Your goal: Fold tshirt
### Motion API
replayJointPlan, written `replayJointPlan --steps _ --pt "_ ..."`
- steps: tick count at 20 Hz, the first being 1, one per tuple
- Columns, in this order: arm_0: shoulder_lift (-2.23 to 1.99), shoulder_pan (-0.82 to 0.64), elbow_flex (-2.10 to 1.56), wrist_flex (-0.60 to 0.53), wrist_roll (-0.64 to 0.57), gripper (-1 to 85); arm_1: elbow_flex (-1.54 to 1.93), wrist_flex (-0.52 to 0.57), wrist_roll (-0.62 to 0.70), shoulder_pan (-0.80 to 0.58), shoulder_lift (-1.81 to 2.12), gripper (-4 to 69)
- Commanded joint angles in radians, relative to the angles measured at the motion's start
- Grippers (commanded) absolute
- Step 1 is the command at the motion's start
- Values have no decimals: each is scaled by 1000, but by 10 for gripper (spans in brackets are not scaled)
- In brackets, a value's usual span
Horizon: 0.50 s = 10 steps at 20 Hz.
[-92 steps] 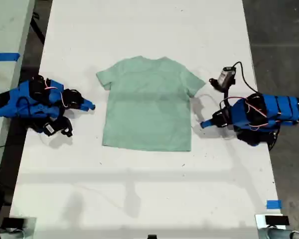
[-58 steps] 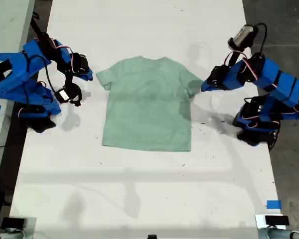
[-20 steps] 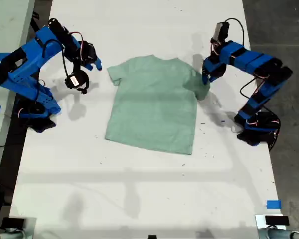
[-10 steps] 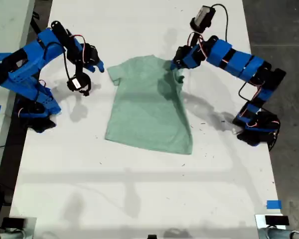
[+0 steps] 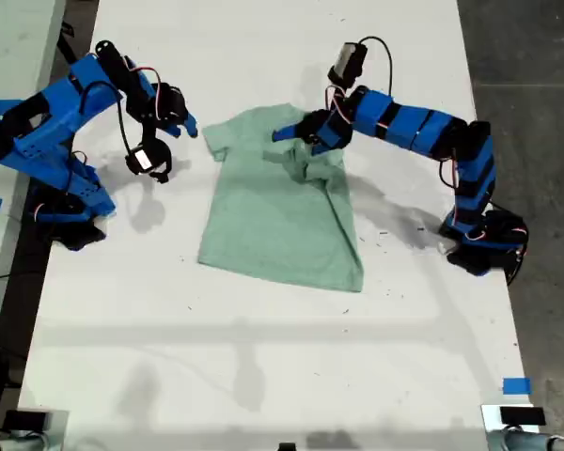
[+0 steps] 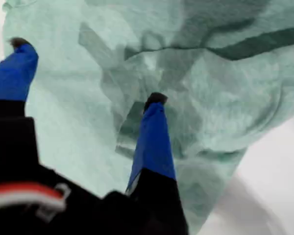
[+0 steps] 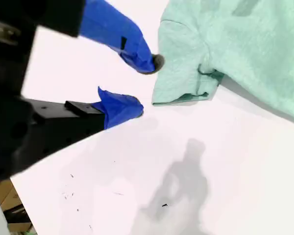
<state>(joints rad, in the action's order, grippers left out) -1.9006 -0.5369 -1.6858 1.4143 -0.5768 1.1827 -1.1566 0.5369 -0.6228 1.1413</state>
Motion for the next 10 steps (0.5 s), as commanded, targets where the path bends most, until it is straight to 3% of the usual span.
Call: replayJointPlan --steps 1,2,3,5,8,10 --pt "-43 25 6 -2 11 116 -80 -164 55 26 264 385" --pt "-41 26 6 -2 11 112 -57 -227 69 29 336 381" --pt "-38 26 8 2 14 25 -23 -296 74 31 400 364" --pt "-32 17 9 2 20 8 101 -364 69 52 526 362" --pt "14 -3 49 -5 -26 262 302 -368 9 120 695 368" --pt "106 -25 147 17 -95 325 399 -362 -31 158 788 367"
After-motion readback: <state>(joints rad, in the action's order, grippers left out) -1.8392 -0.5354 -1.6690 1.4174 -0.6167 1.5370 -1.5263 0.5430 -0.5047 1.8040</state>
